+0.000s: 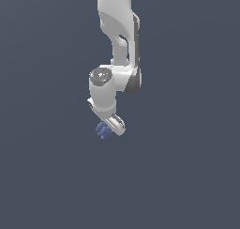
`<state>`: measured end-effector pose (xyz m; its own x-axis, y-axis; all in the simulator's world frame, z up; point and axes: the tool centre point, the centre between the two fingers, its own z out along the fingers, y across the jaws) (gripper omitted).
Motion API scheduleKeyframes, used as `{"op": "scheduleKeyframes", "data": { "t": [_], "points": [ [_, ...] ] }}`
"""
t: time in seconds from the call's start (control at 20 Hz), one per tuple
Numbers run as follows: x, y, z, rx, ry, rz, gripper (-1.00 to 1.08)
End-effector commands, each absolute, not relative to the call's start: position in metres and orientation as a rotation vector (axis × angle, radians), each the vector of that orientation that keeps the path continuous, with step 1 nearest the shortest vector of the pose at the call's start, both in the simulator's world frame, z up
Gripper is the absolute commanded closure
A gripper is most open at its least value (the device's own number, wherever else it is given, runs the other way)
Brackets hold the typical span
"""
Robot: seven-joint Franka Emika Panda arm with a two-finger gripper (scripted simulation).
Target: Pick up the object and move it to a goal position.
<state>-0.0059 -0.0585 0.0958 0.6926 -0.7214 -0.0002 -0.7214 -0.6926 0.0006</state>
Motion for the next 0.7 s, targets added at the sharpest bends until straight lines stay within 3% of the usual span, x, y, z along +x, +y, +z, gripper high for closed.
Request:
{"op": "scheduleKeyframes", "data": {
  "t": [0.0, 0.65],
  "points": [
    [-0.0057, -0.0587, 0.0953, 2.890, -1.232, 0.000, 1.08],
    [-0.0082, -0.0525, 0.1003, 2.890, -1.232, 0.001, 1.08]
  ]
}}
